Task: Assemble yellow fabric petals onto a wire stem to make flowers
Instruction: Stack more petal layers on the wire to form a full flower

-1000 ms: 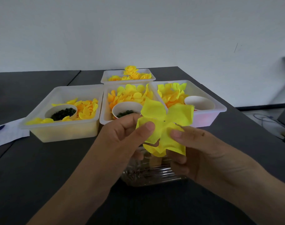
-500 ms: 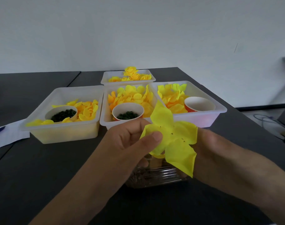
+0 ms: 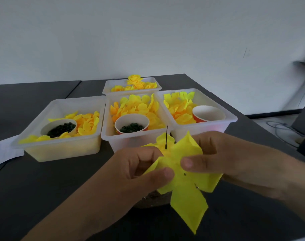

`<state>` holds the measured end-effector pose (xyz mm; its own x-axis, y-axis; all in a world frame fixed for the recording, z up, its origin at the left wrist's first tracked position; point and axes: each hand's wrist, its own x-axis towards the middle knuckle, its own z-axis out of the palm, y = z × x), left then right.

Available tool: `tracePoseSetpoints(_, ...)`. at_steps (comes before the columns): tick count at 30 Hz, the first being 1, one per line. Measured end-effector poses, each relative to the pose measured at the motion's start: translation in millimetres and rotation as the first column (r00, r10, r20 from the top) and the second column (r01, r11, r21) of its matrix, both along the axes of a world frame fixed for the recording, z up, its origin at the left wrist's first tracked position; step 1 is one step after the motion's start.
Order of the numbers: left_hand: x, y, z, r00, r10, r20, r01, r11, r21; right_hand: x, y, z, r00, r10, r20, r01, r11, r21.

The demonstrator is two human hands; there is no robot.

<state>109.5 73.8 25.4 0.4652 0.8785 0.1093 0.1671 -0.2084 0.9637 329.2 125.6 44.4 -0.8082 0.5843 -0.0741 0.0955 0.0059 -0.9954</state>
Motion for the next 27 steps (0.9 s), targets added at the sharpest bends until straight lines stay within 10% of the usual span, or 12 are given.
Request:
tracePoseSetpoints(4, -3.7, -4.4, -8.4, 1.0, 0.014, 0.004, -0.014, 0.995, -0.097, 13.0, -10.3, -24.3, 0.979, -0.029, 0.202, 0.036, 0.999, -0.03)
tracePoseSetpoints(10, -4.9, -1.0, -10.6, 0.995, -0.029, 0.09, 0.043, 0.986, -0.164, 22.0, -18.8, -27.5, 0.996, -0.023, 0.081, 0.042, 0.97, -0.238)
tracePoseSetpoints(18, 1.1, 39.5, 8.5, 0.944, 0.33, -0.022, -0.331, 0.944, -0.009, -1.4, 27.0, -6.2, 0.942, -0.331, 0.048, 0.324, 0.939, 0.116)
tracePoseSetpoints(27, 10.0, 60.4, 5.3, 0.916, 0.388, 0.097, -0.392, 0.92, 0.024, -8.0, 72.7, 6.5, 0.938, -0.343, -0.05, 0.346, 0.935, 0.075)
